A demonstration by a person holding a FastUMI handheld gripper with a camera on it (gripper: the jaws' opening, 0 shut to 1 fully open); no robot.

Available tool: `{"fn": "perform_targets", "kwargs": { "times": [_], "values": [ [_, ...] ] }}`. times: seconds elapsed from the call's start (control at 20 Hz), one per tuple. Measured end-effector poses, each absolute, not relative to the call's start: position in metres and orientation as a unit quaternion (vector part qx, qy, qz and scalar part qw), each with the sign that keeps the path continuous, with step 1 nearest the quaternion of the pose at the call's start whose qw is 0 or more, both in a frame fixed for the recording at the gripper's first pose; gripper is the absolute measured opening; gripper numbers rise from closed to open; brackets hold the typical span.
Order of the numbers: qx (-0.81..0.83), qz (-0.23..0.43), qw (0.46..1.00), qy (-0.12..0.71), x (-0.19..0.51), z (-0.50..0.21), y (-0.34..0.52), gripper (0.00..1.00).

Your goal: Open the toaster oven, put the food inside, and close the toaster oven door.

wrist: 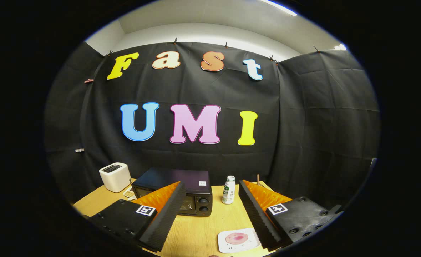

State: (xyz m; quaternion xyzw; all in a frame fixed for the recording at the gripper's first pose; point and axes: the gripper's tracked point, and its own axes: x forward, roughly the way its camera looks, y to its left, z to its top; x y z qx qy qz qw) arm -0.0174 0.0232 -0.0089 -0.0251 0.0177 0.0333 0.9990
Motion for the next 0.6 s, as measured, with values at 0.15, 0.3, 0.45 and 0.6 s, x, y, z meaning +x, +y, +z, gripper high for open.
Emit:
{"fn": "perform_targets", "kwargs": {
  "times": [0.15, 0.3, 0.45, 0.6],
  "values": [
    [-0.030, 0.047, 0.998, 0.017, -0.013, -0.010, 0.037, 0.98],
    [-0.034, 0.064, 0.997, 0.028, -0.004, -0.019, 0.054, 0.98],
    [-0.031, 0.077, 0.996, 0.035, 0.010, -0.024, 0.073, 0.98],
    [-0.025, 0.090, 0.995, 0.041, 0.026, -0.030, 0.092, 0.98]
  ]
}}
